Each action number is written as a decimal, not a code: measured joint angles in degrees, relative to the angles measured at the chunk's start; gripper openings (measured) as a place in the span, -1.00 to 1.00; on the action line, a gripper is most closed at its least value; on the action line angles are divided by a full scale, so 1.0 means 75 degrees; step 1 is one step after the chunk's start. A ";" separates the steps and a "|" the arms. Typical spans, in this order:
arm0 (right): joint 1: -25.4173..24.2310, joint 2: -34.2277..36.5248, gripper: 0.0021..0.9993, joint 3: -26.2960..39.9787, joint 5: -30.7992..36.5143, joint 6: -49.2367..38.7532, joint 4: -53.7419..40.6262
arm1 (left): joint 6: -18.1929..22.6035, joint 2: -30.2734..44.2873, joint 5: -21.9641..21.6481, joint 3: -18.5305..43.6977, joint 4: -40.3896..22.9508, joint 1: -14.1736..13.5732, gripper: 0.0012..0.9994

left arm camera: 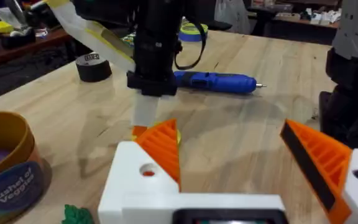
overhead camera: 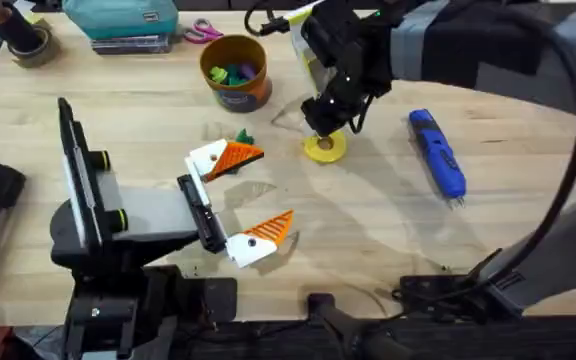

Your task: Pick up the gripper from the table and insert it into the empty holder that is missing its gripper. Then pick up a screw, insert it into the mounting hole, and use the screwdriver to tighten it. Finally, clean up the table by picking up the vegetable and placing it into the bucket.

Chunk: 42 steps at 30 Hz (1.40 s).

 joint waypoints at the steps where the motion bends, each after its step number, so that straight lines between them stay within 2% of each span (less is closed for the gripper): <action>1: 0.0000 0.0000 -0.99 0.0087 0.0000 0.0000 -0.0078 | 0.0003 0.0000 0.0000 0.0000 -0.0001 0.0000 0.97; 7: -0.0003 -0.0118 -0.99 0.0669 0.0000 0.0000 -0.0587 | 0.0000 0.0000 0.0000 0.0000 -0.0001 0.0000 0.97; 11: -0.0023 -0.0524 -0.99 0.1257 0.0003 -0.0003 -0.1233 | 0.0000 0.0000 0.0000 0.0000 -0.0001 0.0000 0.97; 18: -0.0032 -0.1103 -0.99 0.2782 0.0003 -0.0095 -0.2832 | 0.0002 0.0000 -0.0001 0.0000 0.0000 0.0000 0.97; 29: -0.0032 -0.1137 -0.99 0.5066 0.0005 -0.0291 -0.4630 | 0.0000 0.0000 -0.0001 0.0000 -0.0001 0.0000 0.97; 42: 0.0130 -0.1137 -0.99 0.5318 0.0004 -0.0291 -0.4883 | 0.0002 0.0000 0.0000 0.0000 -0.0001 0.0000 0.97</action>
